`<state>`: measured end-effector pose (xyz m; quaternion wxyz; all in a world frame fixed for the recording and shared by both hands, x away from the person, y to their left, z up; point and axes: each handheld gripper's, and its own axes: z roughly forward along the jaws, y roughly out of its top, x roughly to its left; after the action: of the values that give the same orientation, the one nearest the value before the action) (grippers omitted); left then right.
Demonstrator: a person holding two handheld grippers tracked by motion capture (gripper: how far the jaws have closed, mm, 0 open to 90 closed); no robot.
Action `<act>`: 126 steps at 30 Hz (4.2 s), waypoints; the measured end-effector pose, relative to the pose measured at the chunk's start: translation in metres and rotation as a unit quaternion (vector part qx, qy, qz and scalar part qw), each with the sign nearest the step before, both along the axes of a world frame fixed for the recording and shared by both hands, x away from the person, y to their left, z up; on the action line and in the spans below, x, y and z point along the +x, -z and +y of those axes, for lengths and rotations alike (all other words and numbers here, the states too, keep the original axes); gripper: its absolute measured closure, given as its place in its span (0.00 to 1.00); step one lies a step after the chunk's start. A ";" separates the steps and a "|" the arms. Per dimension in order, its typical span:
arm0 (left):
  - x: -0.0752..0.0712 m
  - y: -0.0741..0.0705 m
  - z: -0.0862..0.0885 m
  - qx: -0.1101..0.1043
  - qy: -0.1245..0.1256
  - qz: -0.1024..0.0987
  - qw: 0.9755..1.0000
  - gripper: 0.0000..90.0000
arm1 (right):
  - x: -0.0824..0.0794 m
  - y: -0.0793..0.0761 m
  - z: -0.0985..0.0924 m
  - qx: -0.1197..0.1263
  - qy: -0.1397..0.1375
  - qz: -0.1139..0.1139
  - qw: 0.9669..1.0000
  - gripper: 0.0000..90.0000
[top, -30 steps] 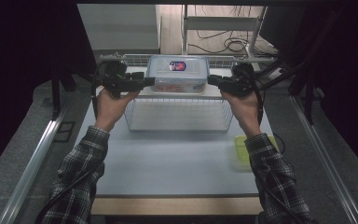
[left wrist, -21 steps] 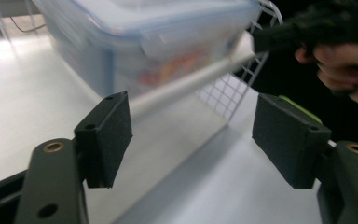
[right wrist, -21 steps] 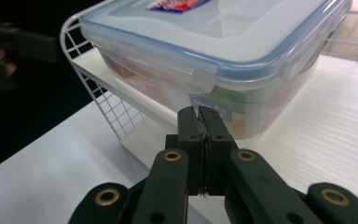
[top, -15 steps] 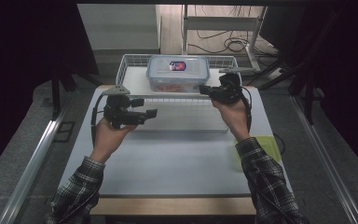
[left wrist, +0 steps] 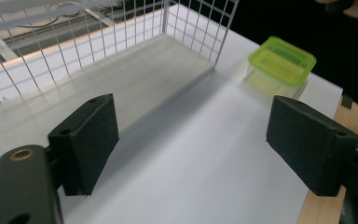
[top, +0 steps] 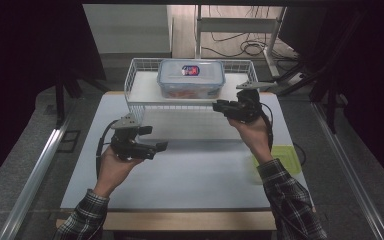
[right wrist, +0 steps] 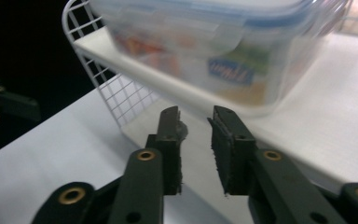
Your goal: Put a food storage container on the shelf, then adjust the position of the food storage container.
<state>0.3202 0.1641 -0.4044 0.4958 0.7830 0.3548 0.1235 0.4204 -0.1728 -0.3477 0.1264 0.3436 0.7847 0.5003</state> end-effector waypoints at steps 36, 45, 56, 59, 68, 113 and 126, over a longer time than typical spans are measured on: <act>-0.043 0.066 -0.010 0.032 -0.015 -0.008 0.999 0.05 | -0.080 0.083 -0.019 -0.052 -0.022 -0.023 0.998 0.16; -0.056 0.085 -0.013 0.052 -0.008 0.003 0.999 0.03 | -0.090 0.101 -0.023 -0.046 -0.022 -0.013 0.999 0.12; -0.064 0.099 -0.006 0.063 -0.023 0.004 0.998 0.03 | -0.102 0.123 -0.026 -0.074 -0.027 -0.001 0.997 0.07; -0.064 0.100 -0.003 0.062 -0.027 0.001 0.998 0.03 | -0.100 0.127 -0.026 -0.085 -0.026 0.007 0.996 0.06; -0.062 0.106 0.003 0.076 -0.038 -0.006 0.996 0.04 | -0.091 0.128 -0.039 -0.096 0.016 0.016 0.995 0.01; -0.056 0.114 0.008 0.062 -0.040 0.011 0.997 0.04 | -0.065 0.110 -0.200 -0.139 0.255 0.040 0.956 0.99; -0.056 0.115 0.007 0.064 -0.038 0.014 0.997 0.04 | -0.064 0.118 -0.223 -0.162 0.291 0.050 0.942 0.99</act>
<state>0.2643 0.1713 -0.5196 0.4344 0.8007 0.3826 0.1542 0.3563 -0.3958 -0.4658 0.2808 0.5562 0.7265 0.2899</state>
